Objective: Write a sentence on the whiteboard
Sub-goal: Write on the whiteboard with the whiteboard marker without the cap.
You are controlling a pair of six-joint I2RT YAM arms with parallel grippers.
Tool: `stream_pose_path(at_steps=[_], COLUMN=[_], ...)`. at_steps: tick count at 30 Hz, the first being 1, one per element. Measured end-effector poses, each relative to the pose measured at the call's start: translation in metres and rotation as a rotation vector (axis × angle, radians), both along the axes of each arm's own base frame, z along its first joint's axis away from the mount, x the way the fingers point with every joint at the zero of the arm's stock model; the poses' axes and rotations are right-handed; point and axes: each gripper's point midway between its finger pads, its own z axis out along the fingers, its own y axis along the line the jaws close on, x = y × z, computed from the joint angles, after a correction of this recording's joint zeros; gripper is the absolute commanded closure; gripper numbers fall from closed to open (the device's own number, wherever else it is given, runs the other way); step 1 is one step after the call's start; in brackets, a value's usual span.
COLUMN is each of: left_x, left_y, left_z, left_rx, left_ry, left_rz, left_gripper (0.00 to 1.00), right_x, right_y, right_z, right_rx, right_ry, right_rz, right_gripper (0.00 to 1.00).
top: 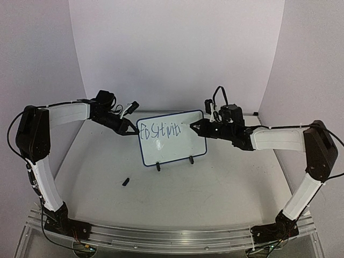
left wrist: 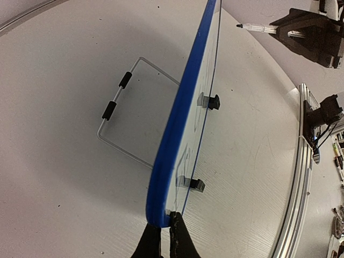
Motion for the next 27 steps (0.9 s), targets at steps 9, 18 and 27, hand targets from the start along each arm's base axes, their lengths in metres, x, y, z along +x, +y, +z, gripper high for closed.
stream_pose_path(at_steps=[9,18,27], left_x=[0.0,0.0,0.0], left_y=[0.0,0.0,0.0], left_z=[0.0,0.0,0.0], left_rx=[0.0,0.001,0.001], left_ry=[-0.001,0.0,0.0], left_rz=[-0.001,0.0,0.0], left_gripper=[1.0,1.0,1.0], right_x=[0.013,0.017,0.015], right_y=[0.002,0.001,0.0], right_z=[-0.002,-0.015,-0.02], right_rx=[-0.018,-0.042,-0.048], right_ry=[-0.001,0.019,0.031], right_rz=[-0.032,-0.048,-0.044], right_gripper=[1.0,1.0,1.0])
